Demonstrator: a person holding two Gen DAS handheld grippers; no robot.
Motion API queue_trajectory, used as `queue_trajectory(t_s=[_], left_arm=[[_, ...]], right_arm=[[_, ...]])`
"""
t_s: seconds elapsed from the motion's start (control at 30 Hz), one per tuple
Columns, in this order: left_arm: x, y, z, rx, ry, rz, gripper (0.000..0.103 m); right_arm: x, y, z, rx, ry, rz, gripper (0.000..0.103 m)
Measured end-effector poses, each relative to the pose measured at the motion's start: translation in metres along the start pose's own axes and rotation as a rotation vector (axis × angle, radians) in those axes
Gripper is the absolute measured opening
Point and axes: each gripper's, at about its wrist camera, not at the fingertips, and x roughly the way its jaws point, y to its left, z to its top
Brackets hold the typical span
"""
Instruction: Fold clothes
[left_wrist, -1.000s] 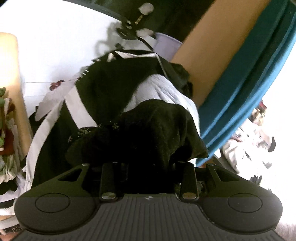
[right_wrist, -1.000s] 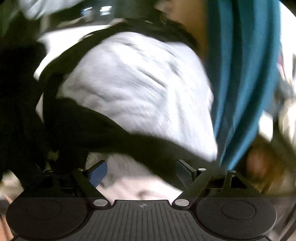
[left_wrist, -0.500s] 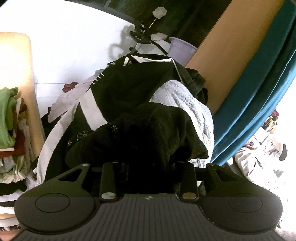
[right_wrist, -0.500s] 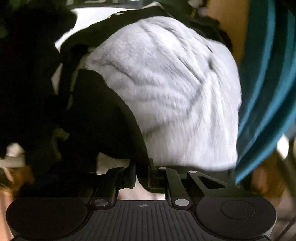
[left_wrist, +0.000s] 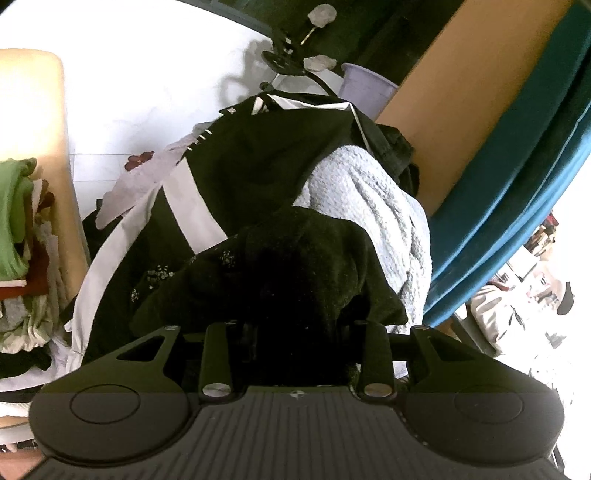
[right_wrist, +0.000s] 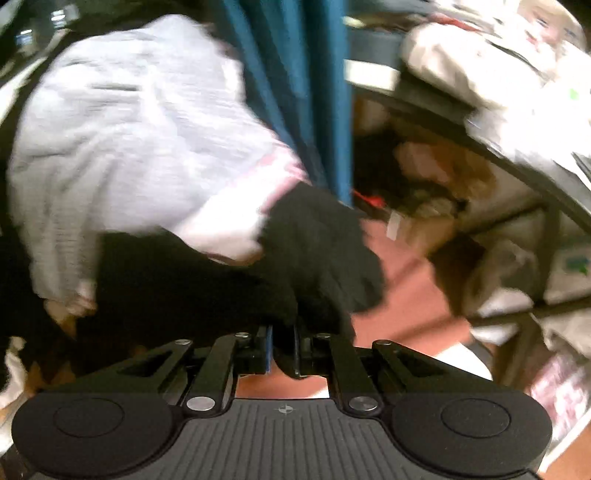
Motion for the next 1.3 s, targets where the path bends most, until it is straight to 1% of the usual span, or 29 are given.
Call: queue_trajectory(t_s=[0.17, 0.23, 0.27, 0.3, 0.33, 0.37, 0.4, 0.47, 0.5, 0.53, 0.57, 0.6, 0.63, 0.67, 0.7, 0.77, 0.8, 0.87, 0.9, 0.93, 1.17, 1.23, 1.3], left_arm=[[0.002, -0.005, -0.005, 0.012, 0.014, -0.007, 0.033], [0.004, -0.006, -0.007, 0.013, 0.021, -0.005, 0.033], [0.005, -0.006, -0.008, 0.013, 0.025, -0.004, 0.033], [0.006, -0.007, -0.009, 0.012, 0.029, -0.004, 0.033], [0.007, -0.007, -0.01, 0.013, 0.033, -0.005, 0.033], [0.009, -0.008, -0.01, 0.014, 0.038, -0.005, 0.033], [0.01, -0.008, -0.012, 0.016, 0.044, -0.006, 0.033], [0.013, -0.01, -0.014, 0.019, 0.057, -0.006, 0.033], [0.014, -0.01, -0.015, 0.02, 0.064, -0.006, 0.033], [0.016, -0.011, -0.017, 0.02, 0.07, -0.006, 0.033], [0.018, -0.012, -0.018, 0.021, 0.077, -0.006, 0.033], [0.019, -0.013, -0.019, 0.022, 0.083, -0.006, 0.033], [0.021, -0.014, -0.02, 0.025, 0.086, -0.006, 0.033], [0.022, -0.015, -0.021, 0.028, 0.09, -0.006, 0.033], [0.023, -0.016, -0.022, 0.031, 0.094, -0.007, 0.033], [0.025, -0.019, -0.022, 0.035, 0.096, -0.01, 0.033], [0.026, -0.02, -0.022, 0.037, 0.096, -0.012, 0.033], [0.029, -0.023, -0.021, 0.04, 0.097, -0.018, 0.033], [0.03, -0.024, -0.021, 0.042, 0.097, -0.02, 0.033], [0.032, -0.026, -0.02, 0.044, 0.097, -0.022, 0.033], [0.048, -0.033, -0.023, 0.037, 0.107, -0.021, 0.033], [0.052, -0.037, -0.025, 0.046, 0.115, -0.019, 0.033], [0.056, -0.041, -0.028, 0.057, 0.123, -0.016, 0.033]], right_arm=[[0.02, 0.052, 0.009, -0.116, -0.009, 0.164, 0.01], [0.028, 0.072, 0.013, -0.163, -0.013, 0.229, 0.015], [0.034, 0.081, 0.015, -0.167, -0.008, 0.222, 0.027], [0.038, 0.086, 0.015, -0.16, -0.01, 0.202, 0.045], [0.041, 0.088, 0.014, -0.143, -0.025, 0.17, 0.055], [0.044, 0.089, 0.014, -0.124, -0.042, 0.136, 0.07], [0.047, 0.09, 0.014, -0.1, -0.058, 0.111, 0.078], [0.059, 0.092, 0.013, -0.084, -0.044, 0.083, 0.085], [0.065, 0.093, 0.013, -0.078, -0.035, 0.07, 0.086], [0.073, 0.094, 0.013, -0.093, -0.019, 0.048, 0.086], [0.077, 0.094, 0.011, -0.112, -0.005, 0.044, 0.081], [0.08, 0.095, 0.009, -0.125, 0.009, 0.058, 0.065], [0.083, 0.096, 0.007, -0.137, 0.022, 0.075, 0.054], [0.083, 0.097, 0.006, -0.145, 0.034, 0.085, 0.036], [0.078, 0.094, 0.005, -0.148, 0.042, 0.102, 0.026], [0.063, 0.083, 0.005, -0.126, 0.048, 0.174, 0.019], [0.054, 0.08, 0.004, -0.111, 0.05, 0.224, 0.017], [0.029, 0.077, 0.001, -0.096, 0.032, 0.36, 0.017], [0.015, 0.076, -0.002, -0.11, 0.016, 0.429, 0.017], [0.014, 0.066, -0.002, -0.095, 0.013, 0.414, 0.016], [0.025, -0.011, -0.002, 0.061, 0.002, 0.189, 0.017], [0.028, -0.033, -0.002, 0.105, -0.001, 0.125, 0.02], [0.031, -0.056, -0.002, 0.149, -0.005, 0.06, 0.034]])
